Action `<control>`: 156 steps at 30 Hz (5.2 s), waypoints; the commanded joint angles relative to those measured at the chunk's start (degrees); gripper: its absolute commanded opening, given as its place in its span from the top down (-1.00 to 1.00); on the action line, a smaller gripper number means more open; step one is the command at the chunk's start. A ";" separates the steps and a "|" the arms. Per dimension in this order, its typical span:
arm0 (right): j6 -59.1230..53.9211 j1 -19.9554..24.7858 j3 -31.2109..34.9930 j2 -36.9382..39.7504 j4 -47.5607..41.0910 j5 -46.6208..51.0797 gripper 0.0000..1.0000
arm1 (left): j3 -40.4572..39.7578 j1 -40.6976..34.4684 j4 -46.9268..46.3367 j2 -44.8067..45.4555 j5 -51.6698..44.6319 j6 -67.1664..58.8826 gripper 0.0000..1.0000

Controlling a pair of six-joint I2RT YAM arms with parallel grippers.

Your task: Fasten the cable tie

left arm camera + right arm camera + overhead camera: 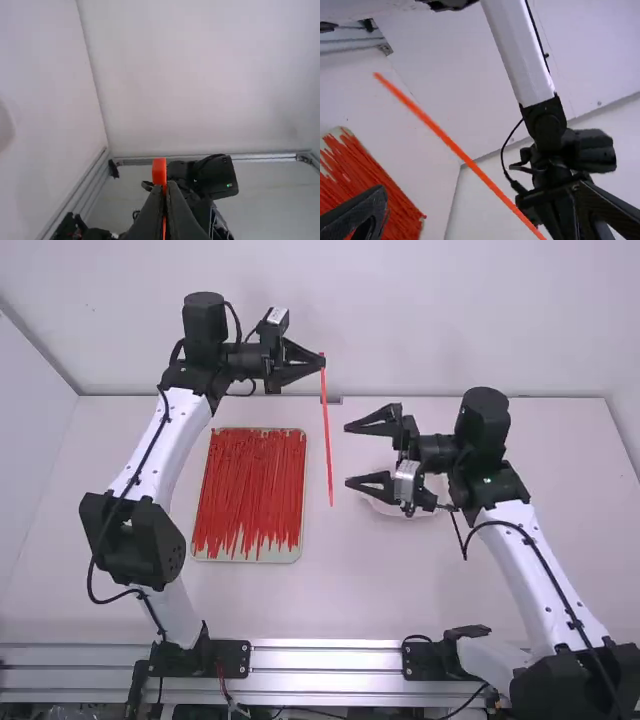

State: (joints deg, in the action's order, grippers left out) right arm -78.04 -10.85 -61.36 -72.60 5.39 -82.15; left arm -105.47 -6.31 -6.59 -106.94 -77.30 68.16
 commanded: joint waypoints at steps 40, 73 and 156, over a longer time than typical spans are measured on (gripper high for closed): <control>-10.29 -3.85 0.37 -0.07 0.15 -3.52 1.00 | 0.00 -2.29 1.05 0.63 0.15 0.63 0.95; 70.38 -4.22 0.31 -0.74 19.93 -0.52 1.00 | 0.02 -4.50 -23.19 0.63 -1.38 -74.36 0.96; 138.88 -1.95 0.33 -4.59 19.69 17.44 1.00 | 0.02 -6.86 -0.42 0.96 -7.26 -110.20 0.97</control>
State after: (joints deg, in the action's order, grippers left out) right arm 60.12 -12.75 -61.10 -76.97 24.93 -64.64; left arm -105.47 -13.02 -7.01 -106.91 -82.72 -40.07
